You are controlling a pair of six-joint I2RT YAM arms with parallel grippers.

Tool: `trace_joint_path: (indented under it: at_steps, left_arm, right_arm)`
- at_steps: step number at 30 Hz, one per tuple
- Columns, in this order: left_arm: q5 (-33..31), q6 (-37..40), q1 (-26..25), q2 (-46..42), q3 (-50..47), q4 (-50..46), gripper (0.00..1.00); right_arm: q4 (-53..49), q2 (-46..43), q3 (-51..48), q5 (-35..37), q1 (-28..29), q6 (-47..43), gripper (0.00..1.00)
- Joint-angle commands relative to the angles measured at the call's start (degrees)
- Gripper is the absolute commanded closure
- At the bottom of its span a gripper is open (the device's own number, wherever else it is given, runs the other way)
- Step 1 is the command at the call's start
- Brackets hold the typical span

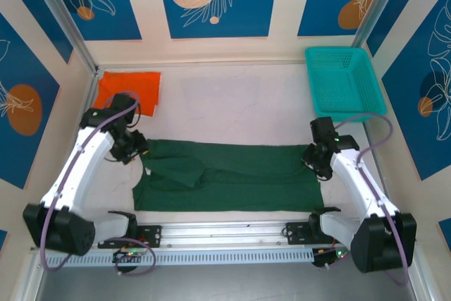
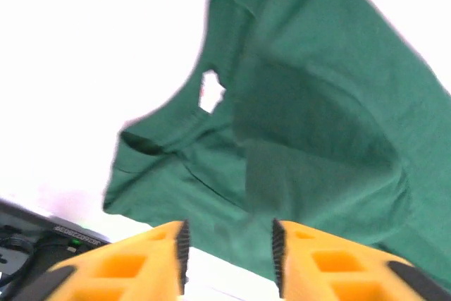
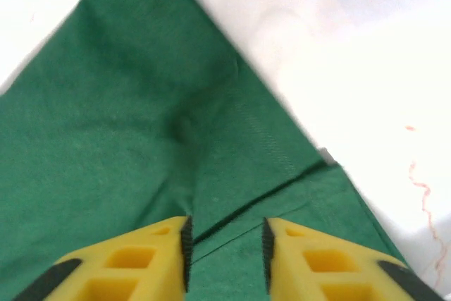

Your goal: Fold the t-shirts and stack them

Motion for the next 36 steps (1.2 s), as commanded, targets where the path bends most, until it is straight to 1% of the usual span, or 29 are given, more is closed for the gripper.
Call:
trace_joint_path:
  at_steps: [1,2,3,5,6,8,9,10,11,14,15,17,18,20,22,24,26,27,29,31,32,33,36]
  left_arm:
    - [-11.41,-4.99,0.80,-5.80,2.32,-2.81,0.60]
    - [-12.12,-4.49,0.79,-5.97,2.64,-1.61,0.59]
    - [-12.04,-3.42,0.79,-5.36,2.92,-0.26,0.57]
    - [-10.40,-0.50,0.71,-2.54,3.66,1.82,0.53]
    - [-8.46,1.59,0.59,-0.59,3.68,3.74,0.53]
    - [-5.42,4.48,0.36,3.95,3.96,6.12,0.53]
    - [-3.90,5.80,0.03,6.74,4.20,7.78,0.54]
    - [-1.76,7.18,-0.16,9.32,4.41,9.75,0.57]
    - [0.06,8.38,-0.55,12.67,5.58,10.79,0.61]
    - [2.00,12.66,-3.57,23.69,11.31,11.76,0.64]
    - [0.67,13.73,-4.75,27.44,13.93,10.91,0.63]
    - [-0.69,15.89,-5.48,33.60,17.51,10.67,0.62]
    - [-1.58,16.15,-5.32,36.33,18.44,11.02,0.58]
    - [-1.84,17.42,-3.89,40.63,19.26,11.96,0.53]
    - [0.04,18.42,-2.03,43.48,19.21,13.38,0.52]
    - [4.66,18.79,-0.78,45.11,18.03,16.82,0.51]
    - [7.31,19.04,-0.59,46.79,17.73,19.26,0.53]
    - [6.91,18.92,-0.59,47.84,17.90,19.70,0.54]
    - [3.57,17.97,-0.30,49.83,18.22,19.46,0.57]
    - [0.99,15.69,0.50,51.55,17.76,18.85,0.67]
    - [0.44,14.15,1.10,52.10,16.97,18.97,0.69]
    - [0.65,12.95,1.63,52.33,15.60,19.92,0.69]
    - [-1.37,10.85,2.92,52.77,13.06,20.52,0.68]
  right_arm:
    - [-6.22,-2.97,0.41,1.41,-5.46,9.10,0.57]
    - [-6.50,-3.28,0.12,0.58,-7.62,10.22,0.52]
    - [-5.94,-3.53,-0.19,-0.88,-9.41,10.81,0.51]
    - [-2.05,-3.26,-0.95,-4.67,-11.37,9.82,0.53]
    - [0.04,-2.61,-0.86,-6.36,-11.55,9.18,0.55]
    - [3.73,-0.44,0.11,-9.55,-11.20,8.45,0.58]
    - [7.19,0.82,0.06,-12.02,-10.55,7.25,0.61]
    - [10.04,2.31,0.14,-13.30,-9.65,6.09,0.63]
    - [12.02,4.50,0.57,-13.66,-8.21,5.34,0.63]
    - [14.26,14.21,3.95,-16.02,-5.28,1.79,0.63]
    - [13.57,18.18,6.03,-16.27,-4.48,0.22,0.64]
    - [12.19,24.91,9.60,-15.32,-2.65,-2.07,0.65]
    - [11.93,28.05,11.34,-15.05,-2.20,-2.91,0.66]
    - [11.04,32.57,13.83,-14.19,-1.98,-3.41,0.68]
    - [10.37,34.97,14.81,-12.51,-2.22,-2.28,0.68]
    - [12.08,36.47,14.68,-12.25,-2.26,-2.24,0.68]
    - [12.01,38.19,15.33,-10.79,-2.25,-1.41,0.67]
    - [11.72,39.09,15.78,-10.14,-2.33,-0.94,0.67]
    - [10.06,40.63,16.67,-7.56,-2.47,1.35,0.66]
    - [9.85,41.48,16.67,-6.87,-3.13,3.53,0.63]
    - [10.24,41.52,16.17,-6.89,-3.68,4.91,0.61]
    - [10.55,41.40,15.67,-7.00,-4.51,6.54,0.60]
    - [11.76,40.91,14.86,-7.79,-6.17,9.65,0.57]
